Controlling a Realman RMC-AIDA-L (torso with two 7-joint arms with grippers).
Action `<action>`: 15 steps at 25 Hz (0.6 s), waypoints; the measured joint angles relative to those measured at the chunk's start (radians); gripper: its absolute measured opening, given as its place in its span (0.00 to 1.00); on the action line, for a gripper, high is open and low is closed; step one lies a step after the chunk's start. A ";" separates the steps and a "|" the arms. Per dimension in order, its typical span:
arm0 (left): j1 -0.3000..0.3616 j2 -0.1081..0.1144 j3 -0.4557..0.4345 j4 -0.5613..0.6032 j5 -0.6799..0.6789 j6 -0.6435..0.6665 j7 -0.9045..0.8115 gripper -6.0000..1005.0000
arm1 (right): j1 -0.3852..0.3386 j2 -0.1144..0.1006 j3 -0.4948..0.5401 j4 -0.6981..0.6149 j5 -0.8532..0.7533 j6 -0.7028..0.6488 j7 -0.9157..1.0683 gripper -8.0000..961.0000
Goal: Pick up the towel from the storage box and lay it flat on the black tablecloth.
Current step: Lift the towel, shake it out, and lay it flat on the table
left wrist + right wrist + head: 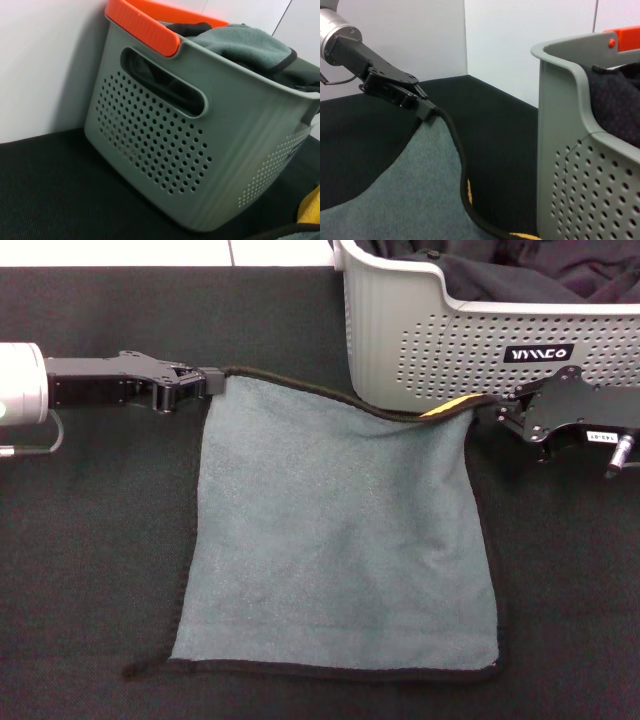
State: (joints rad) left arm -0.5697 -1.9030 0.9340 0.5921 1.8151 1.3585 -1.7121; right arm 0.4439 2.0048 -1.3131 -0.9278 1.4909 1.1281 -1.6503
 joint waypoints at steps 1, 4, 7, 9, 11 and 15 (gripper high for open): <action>-0.001 -0.001 0.000 0.000 0.000 0.000 0.001 0.10 | 0.000 0.000 0.000 0.000 0.000 0.000 0.000 0.08; -0.002 -0.001 -0.006 0.000 0.000 -0.001 0.002 0.10 | 0.001 0.000 0.000 0.000 0.000 0.000 -0.005 0.08; -0.002 -0.007 -0.029 0.000 0.000 -0.006 0.015 0.10 | 0.009 0.000 0.000 0.011 0.001 0.000 -0.015 0.08; 0.000 -0.013 -0.038 0.000 0.003 -0.014 0.023 0.10 | 0.023 -0.001 0.003 0.032 0.007 0.010 -0.018 0.08; 0.002 -0.016 -0.040 0.000 0.004 -0.021 0.023 0.10 | 0.035 -0.001 0.008 0.049 0.013 0.026 -0.020 0.08; 0.007 -0.016 -0.050 0.000 0.004 -0.028 0.022 0.10 | 0.031 0.001 0.010 0.052 0.014 0.015 -0.008 0.08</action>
State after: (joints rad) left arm -0.5630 -1.9191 0.8838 0.5921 1.8187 1.3306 -1.6899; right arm 0.4745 2.0054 -1.3035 -0.8761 1.5047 1.1433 -1.6579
